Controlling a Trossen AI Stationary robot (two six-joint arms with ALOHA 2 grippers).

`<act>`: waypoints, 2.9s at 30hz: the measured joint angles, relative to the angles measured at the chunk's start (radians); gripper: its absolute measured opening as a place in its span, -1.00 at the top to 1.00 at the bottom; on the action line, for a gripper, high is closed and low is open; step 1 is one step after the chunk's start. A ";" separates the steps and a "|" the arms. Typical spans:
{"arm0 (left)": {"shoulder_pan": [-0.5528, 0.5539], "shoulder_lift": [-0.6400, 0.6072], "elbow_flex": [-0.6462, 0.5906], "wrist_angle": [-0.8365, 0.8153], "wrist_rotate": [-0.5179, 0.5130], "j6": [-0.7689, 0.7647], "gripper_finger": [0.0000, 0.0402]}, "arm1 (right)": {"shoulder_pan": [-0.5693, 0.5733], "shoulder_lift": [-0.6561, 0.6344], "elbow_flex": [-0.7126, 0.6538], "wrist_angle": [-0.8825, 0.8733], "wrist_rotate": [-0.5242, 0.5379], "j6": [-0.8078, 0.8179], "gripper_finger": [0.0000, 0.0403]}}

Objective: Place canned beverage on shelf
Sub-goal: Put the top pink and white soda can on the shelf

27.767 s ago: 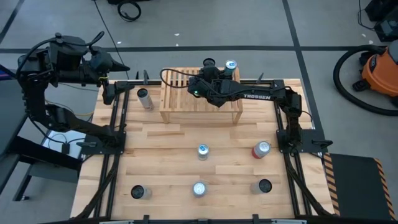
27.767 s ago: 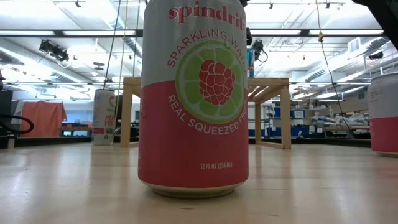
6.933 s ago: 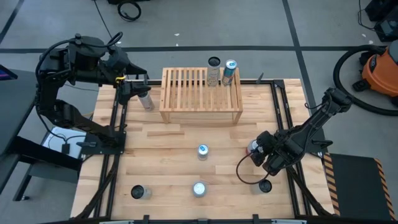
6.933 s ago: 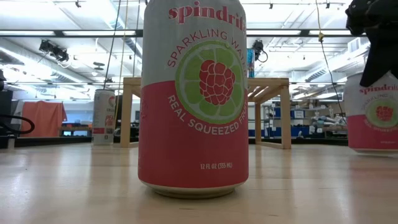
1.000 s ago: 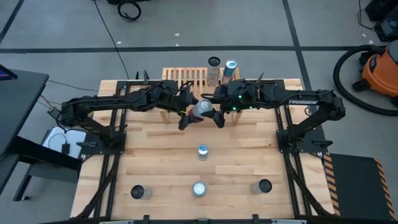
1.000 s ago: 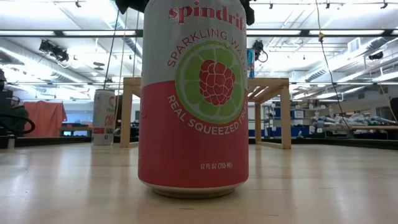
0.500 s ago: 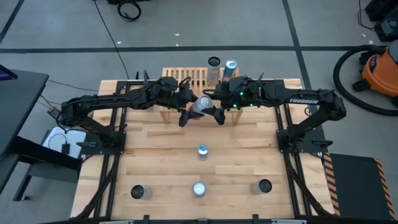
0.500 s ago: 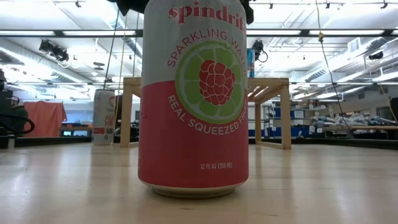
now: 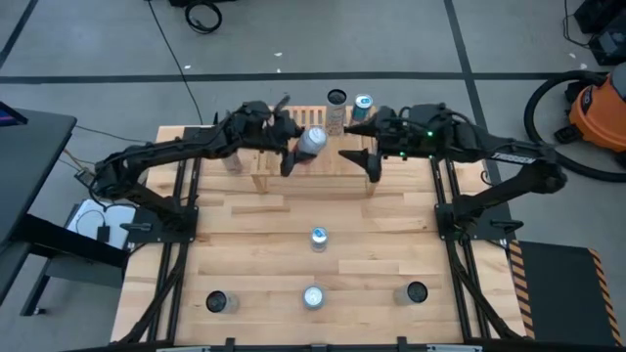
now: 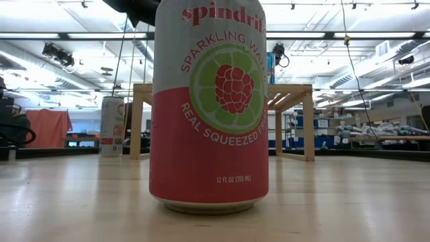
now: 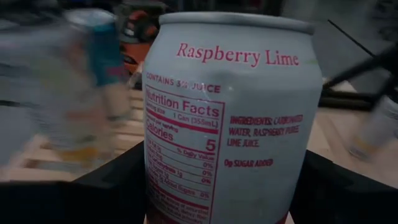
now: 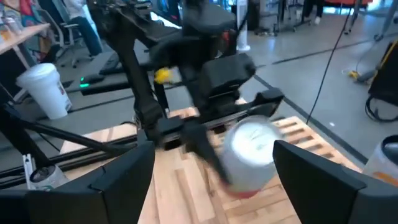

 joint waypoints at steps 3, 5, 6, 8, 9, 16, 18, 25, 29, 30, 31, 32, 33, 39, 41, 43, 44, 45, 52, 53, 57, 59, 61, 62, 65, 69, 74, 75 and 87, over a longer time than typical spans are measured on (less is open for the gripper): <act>0.032 -0.001 0.000 0.007 0.001 0.003 -0.43 | 0.008 -0.025 -0.001 -0.004 0.001 -0.019 -0.67; 0.049 0.006 0.000 0.034 0.022 0.006 -0.43 | 0.015 -0.043 -0.001 -0.003 0.017 -0.036 -0.67; 0.056 0.012 0.000 0.055 0.041 0.009 -0.43 | 0.019 -0.049 -0.001 -0.003 0.022 -0.043 -0.67; 0.074 0.029 0.000 0.092 0.082 0.010 -0.43 | 0.029 -0.057 -0.001 -0.004 0.037 -0.061 -0.67; 0.079 0.044 0.001 0.121 0.100 0.010 -0.43 | 0.034 -0.061 -0.001 -0.004 0.049 -0.072 -0.67; 0.127 0.120 0.001 0.173 0.186 0.011 -0.44 | 0.062 -0.093 -0.001 -0.040 0.116 -0.105 -0.67; 0.141 0.129 0.001 0.190 0.221 0.011 -0.44 | 0.068 -0.102 -0.002 -0.061 0.116 -0.104 -0.67; 0.190 0.131 0.001 0.262 0.288 0.003 -0.44 | 0.089 -0.108 -0.002 -0.083 0.129 -0.100 -0.67; 0.227 0.140 0.001 0.268 0.291 0.003 -0.44 | 0.098 -0.109 -0.002 -0.091 0.166 -0.103 -0.67; 0.236 0.147 0.001 0.270 0.302 0.002 -0.44 | 0.099 -0.109 -0.002 -0.095 0.174 -0.105 -0.67; 0.245 0.157 0.001 0.271 0.317 0.001 -0.44 | 0.101 -0.109 -0.002 -0.099 0.179 -0.105 -0.67; 0.253 0.170 0.001 0.278 0.333 -0.003 -0.44 | 0.101 -0.109 -0.002 -0.102 0.181 -0.104 -0.67; 0.259 0.185 0.001 0.295 0.347 -0.009 -0.44 | 0.101 -0.109 -0.002 -0.105 0.183 -0.101 -0.67; 0.288 0.251 0.000 0.389 0.423 -0.073 -0.44 | 0.101 -0.108 -0.002 -0.111 0.187 -0.100 -0.67; 0.293 0.257 0.000 0.401 0.426 -0.076 -0.44 | 0.101 -0.108 -0.002 -0.111 0.187 -0.100 -0.67; 0.300 0.257 0.000 0.407 0.429 -0.075 -0.44 | 0.101 -0.106 -0.002 -0.111 0.196 -0.100 -0.67; 0.304 0.257 0.000 0.409 0.429 -0.073 -0.44 | 0.101 -0.105 -0.002 -0.111 0.199 -0.104 -0.67; 0.308 0.257 0.000 0.407 0.429 -0.070 -0.44 | 0.101 -0.104 -0.002 -0.112 0.201 -0.108 -0.67; 0.351 0.263 -0.099 0.569 0.431 -0.101 -0.44 | 0.101 -0.090 -0.002 -0.115 0.201 -0.113 -0.67; 0.359 0.265 -0.140 0.646 0.431 -0.131 -0.44 | 0.101 -0.090 -0.002 -0.116 0.201 -0.112 -0.67; 0.393 0.264 -0.255 0.964 0.468 -0.242 -0.44 | 0.101 -0.084 -0.002 -0.115 0.201 -0.107 -0.67; 0.397 0.261 -0.260 0.995 0.513 -0.256 -0.46 | 0.101 -0.081 -0.002 -0.111 0.201 -0.106 -0.67; 0.391 0.264 -0.251 0.983 0.551 -0.256 -0.48 | 0.101 -0.078 -0.002 -0.108 0.201 -0.104 -0.67; 0.386 0.265 -0.243 0.979 0.555 -0.255 -0.49 | 0.101 -0.077 -0.002 -0.108 0.201 -0.104 -0.67; 0.375 0.262 -0.207 0.930 0.557 -0.213 -0.53 | 0.101 -0.069 -0.002 -0.102 0.201 -0.104 -0.67; 0.353 0.264 -0.175 0.799 0.539 -0.129 -0.54 | 0.101 -0.062 -0.002 -0.102 0.201 -0.104 -0.67; 0.343 0.264 -0.178 0.801 0.469 -0.097 -0.54 | 0.101 -0.056 -0.002 -0.104 0.201 -0.104 -0.67; 0.343 0.265 -0.179 0.797 0.467 -0.096 -0.54 | 0.101 -0.054 -0.002 -0.105 0.201 -0.104 -0.67; 0.349 0.268 -0.179 0.775 0.439 -0.076 -0.54 | 0.101 -0.049 -0.002 -0.104 0.194 -0.104 -0.67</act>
